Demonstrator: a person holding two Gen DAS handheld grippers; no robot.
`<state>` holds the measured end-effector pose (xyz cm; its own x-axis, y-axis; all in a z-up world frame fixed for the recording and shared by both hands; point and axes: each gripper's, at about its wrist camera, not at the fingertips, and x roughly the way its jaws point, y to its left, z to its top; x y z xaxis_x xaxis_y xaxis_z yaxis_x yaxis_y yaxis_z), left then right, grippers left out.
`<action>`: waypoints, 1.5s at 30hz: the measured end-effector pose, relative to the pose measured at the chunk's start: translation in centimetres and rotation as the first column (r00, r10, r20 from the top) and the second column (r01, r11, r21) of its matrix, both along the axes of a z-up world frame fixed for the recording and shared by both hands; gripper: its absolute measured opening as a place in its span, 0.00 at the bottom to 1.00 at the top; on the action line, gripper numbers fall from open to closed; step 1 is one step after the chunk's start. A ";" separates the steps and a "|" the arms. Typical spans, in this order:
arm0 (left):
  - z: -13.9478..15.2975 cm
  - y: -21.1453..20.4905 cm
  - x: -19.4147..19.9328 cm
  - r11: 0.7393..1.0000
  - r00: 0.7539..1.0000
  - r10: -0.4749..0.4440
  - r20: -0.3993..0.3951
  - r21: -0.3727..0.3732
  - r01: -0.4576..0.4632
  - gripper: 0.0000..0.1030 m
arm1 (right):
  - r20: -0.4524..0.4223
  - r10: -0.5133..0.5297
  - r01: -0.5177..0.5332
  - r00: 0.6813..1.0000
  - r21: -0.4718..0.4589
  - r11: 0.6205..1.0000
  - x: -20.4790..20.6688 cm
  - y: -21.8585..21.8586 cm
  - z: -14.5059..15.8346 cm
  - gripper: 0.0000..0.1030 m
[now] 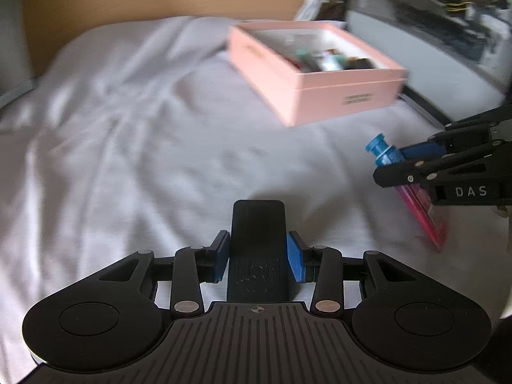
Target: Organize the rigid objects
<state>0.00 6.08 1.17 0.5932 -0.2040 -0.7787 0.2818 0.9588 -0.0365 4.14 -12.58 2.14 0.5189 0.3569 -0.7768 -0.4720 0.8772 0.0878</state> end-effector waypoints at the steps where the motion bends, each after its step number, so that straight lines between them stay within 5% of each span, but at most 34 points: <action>1: 0.2 -0.5 -0.1 1.000 1.000 -0.025 0.003 -0.008 0.025 0.42 | 0.011 -0.017 0.017 1.000 -0.008 1.000 -0.5 -0.7 0.4 0.26; 7: 4.2 -2.4 1.1 0.990 0.992 -0.100 0.075 -0.089 0.107 0.42 | 0.099 -0.106 0.109 0.989 -0.026 0.994 -2.4 -4.1 3.7 0.26; 17: 13.9 -2.7 7.2 0.959 0.954 -0.061 0.294 -0.248 0.138 0.42 | 0.293 -0.174 0.164 0.940 0.061 0.985 -0.8 -6.7 11.3 0.25; 24: 19.1 -4.6 14.2 0.935 0.905 -0.058 0.421 -0.294 0.197 0.42 | 0.516 -0.214 0.217 0.830 0.055 0.975 4.8 -5.4 15.9 0.26; 26: 18.6 -5.0 16.5 0.936 0.919 -0.051 0.391 -0.303 0.181 0.42 | 0.551 -0.207 0.235 0.809 0.020 0.972 7.0 -4.6 15.7 0.29; 30: 15.5 -5.6 19.1 0.960 0.947 -0.041 0.318 -0.250 0.126 0.42 | 0.528 -0.161 0.198 0.834 -0.013 0.980 7.1 -3.6 13.7 0.65; 38: 8.3 -3.0 15.6 0.970 0.989 0.017 0.144 -0.244 0.019 0.42 | 0.277 -0.131 0.154 0.952 -0.064 0.986 4.2 -1.8 5.1 0.65; 45: 3.3 -1.0 9.0 0.986 0.999 0.009 0.042 -0.165 -0.002 0.42 | 0.085 -0.286 0.290 0.954 -0.043 0.956 1.9 -1.7 0.3 0.65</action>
<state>9.03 5.03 4.51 0.6264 -0.3247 -0.7087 0.2816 0.9420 -0.1826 6.01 -14.32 2.42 0.6522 0.1414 -0.7447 -0.2018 0.9794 0.0093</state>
